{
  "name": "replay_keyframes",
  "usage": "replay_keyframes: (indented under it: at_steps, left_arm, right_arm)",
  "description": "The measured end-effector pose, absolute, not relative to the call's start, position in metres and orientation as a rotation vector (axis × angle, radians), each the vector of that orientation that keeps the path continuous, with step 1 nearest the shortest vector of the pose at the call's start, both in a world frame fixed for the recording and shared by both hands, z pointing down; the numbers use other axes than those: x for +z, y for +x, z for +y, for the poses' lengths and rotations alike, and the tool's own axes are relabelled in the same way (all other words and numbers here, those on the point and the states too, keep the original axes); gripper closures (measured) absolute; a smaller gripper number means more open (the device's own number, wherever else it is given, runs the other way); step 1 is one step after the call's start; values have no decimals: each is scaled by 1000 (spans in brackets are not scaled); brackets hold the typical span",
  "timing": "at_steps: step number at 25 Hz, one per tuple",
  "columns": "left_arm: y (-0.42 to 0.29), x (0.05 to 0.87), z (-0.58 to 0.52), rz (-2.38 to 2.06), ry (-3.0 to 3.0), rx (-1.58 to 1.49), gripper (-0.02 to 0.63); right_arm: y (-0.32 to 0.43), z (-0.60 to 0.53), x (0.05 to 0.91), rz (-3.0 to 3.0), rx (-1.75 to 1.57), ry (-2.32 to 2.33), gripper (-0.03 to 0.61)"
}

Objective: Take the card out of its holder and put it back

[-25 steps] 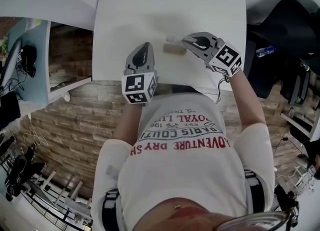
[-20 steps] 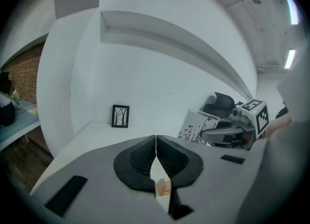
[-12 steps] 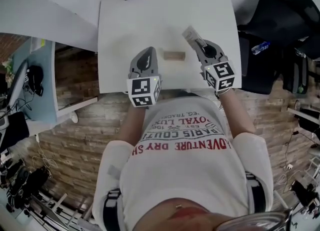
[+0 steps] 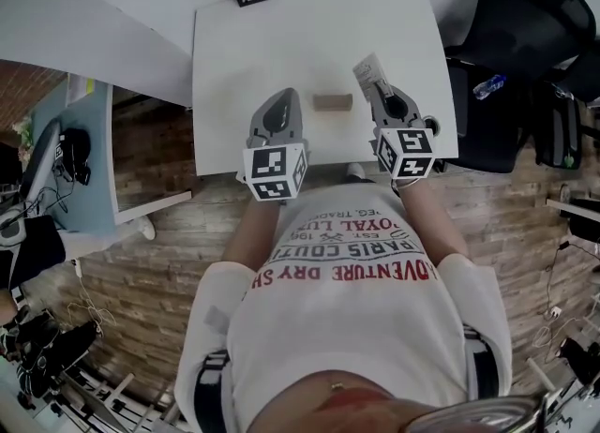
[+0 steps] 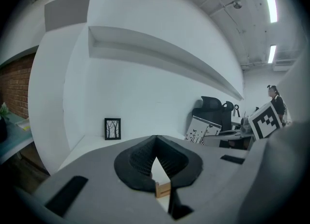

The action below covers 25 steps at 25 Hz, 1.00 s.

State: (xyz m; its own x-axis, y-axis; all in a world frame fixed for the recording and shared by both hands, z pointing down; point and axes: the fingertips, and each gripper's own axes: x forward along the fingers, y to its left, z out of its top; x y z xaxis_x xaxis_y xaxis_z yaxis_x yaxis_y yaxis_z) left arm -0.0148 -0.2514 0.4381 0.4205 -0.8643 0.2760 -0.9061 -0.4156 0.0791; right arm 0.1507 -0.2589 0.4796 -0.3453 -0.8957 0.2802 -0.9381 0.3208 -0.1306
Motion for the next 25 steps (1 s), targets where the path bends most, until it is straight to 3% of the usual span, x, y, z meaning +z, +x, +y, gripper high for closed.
replay_keyframes:
  at_steps: [18,25]
  left_arm:
    - [-13,442,-251,-1513,2433,222,589]
    - [-9,452,-253,-1521,2402,254,589]
  right_arm:
    - [152,-246,479,-2451,400,1679,543]
    - [137,-258,482,-2558,303,1405,543]
